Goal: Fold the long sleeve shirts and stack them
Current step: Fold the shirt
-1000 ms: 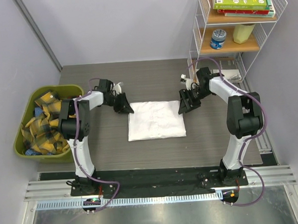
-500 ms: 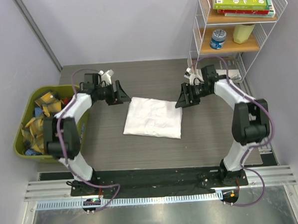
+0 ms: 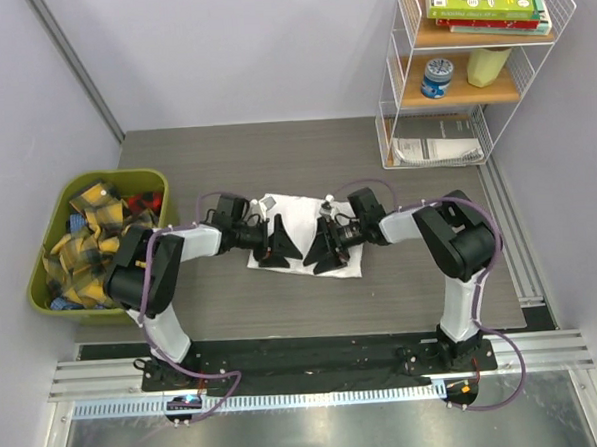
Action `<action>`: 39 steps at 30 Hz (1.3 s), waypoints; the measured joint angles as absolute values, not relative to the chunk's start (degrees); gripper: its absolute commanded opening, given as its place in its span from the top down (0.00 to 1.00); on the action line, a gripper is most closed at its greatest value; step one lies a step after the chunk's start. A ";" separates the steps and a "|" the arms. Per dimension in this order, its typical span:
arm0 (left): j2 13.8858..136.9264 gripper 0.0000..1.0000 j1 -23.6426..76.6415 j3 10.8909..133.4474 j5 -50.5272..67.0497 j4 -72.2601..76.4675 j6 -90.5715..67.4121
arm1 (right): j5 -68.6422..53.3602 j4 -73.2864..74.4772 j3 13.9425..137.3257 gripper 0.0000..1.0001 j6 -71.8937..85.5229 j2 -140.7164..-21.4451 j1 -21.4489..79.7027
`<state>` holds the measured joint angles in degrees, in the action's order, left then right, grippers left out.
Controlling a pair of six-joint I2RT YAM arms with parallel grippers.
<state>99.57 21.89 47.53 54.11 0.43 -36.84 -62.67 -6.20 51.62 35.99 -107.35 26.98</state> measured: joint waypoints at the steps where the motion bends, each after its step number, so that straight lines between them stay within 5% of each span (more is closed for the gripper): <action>1: 100.86 0.25 21.26 47.40 54.41 1.17 -37.39 | -62.76 -8.71 50.41 0.28 37.69 -109.47 26.24; 10: 107.63 0.26 13.43 44.82 62.85 7.49 -40.12 | -70.28 -2.63 52.38 0.30 27.86 -115.50 18.20; 18: 96.38 0.25 12.60 39.18 62.96 0.78 -35.90 | -66.37 48.10 69.04 0.31 -11.09 -115.44 12.95; 21: 90.21 0.27 14.00 43.46 62.24 -2.09 -34.54 | -65.01 56.10 77.36 0.33 -16.12 -115.22 11.40; 30: 108.03 0.37 19.03 74.06 55.68 1.23 -34.72 | -61.08 48.25 91.09 0.39 -8.49 -119.94 9.91; 39: 124.27 0.44 13.58 74.89 50.39 5.19 -43.59 | -55.37 46.61 97.23 0.46 -4.80 -132.66 9.02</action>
<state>124.27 13.58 74.89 50.39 5.19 -43.59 -55.37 46.61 97.23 -4.80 -132.66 9.02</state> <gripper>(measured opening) 0.574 0.544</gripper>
